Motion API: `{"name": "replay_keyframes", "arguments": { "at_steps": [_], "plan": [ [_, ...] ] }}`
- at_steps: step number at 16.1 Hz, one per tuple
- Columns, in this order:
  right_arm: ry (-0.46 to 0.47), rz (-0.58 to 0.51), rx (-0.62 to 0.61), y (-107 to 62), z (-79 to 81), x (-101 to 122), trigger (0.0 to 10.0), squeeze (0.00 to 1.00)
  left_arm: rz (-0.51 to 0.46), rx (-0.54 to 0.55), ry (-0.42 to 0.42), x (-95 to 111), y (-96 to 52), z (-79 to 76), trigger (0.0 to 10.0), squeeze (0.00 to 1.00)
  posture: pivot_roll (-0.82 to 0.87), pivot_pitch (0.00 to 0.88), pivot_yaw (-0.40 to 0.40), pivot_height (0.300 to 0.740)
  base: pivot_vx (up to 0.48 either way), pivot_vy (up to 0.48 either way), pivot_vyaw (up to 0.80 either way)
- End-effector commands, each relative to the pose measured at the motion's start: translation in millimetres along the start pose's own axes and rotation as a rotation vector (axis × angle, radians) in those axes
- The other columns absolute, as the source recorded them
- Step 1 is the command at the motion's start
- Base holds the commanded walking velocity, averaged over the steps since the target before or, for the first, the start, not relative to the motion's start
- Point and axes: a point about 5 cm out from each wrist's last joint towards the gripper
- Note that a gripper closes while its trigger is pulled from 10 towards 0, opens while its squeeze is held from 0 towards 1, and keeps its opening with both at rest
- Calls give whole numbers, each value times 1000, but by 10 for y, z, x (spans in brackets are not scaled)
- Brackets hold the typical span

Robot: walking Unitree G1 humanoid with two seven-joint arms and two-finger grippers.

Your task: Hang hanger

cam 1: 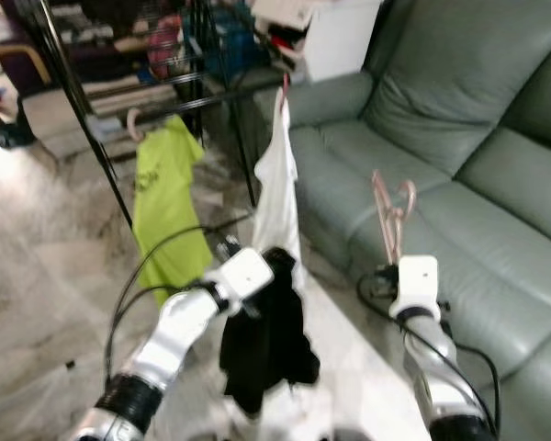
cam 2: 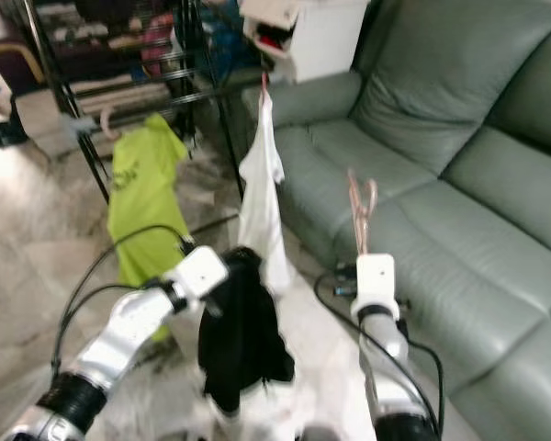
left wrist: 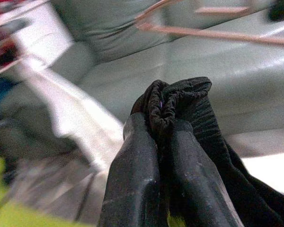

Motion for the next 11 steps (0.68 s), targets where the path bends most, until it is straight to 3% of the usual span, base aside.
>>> {"name": "replay_keyframes", "arguments": {
  "at_steps": [1, 3, 7, 9, 11],
  "plan": [
    [1, -16, 6, 8, -21, 51, 10000, 0, 18, 59, 19, 23, 48, 108, 10000, 0, -44, 0, 29, 740, 0, 0, 0],
    [-19, -9, 90, -18, 5, 52, 10000, 0, 131, 230, -40, -131, 33, 374, 10000, 0, -43, 0, 35, 740, 0, 0, 0],
    [-62, -15, 284, -41, 125, 122, 10000, 0, 235, 400, -76, -271, 23, 813, 10000, 0, -50, 0, 67, 740, 0, 0, 0],
    [-111, -22, 388, -64, 182, 161, 10000, 0, 216, 397, -95, -231, 64, 899, 10000, 0, -55, 0, 72, 740, 0, 0, 0],
    [-111, -22, 388, -64, 182, 161, 10000, 0, 216, 397, -95, -231, 64, 899, 10000, 0, -55, 0, 72, 740, 0, 0, 0]
  ]
}}
Point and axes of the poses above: a point about 5 cm out from each wrist's last joint towards the gripper, its own y axis pointing out of the wrist towards the gripper, its own x axis along the axis of the wrist's last joint, z = x × y, and after that the axes turned 9 degrees about y, right-handed
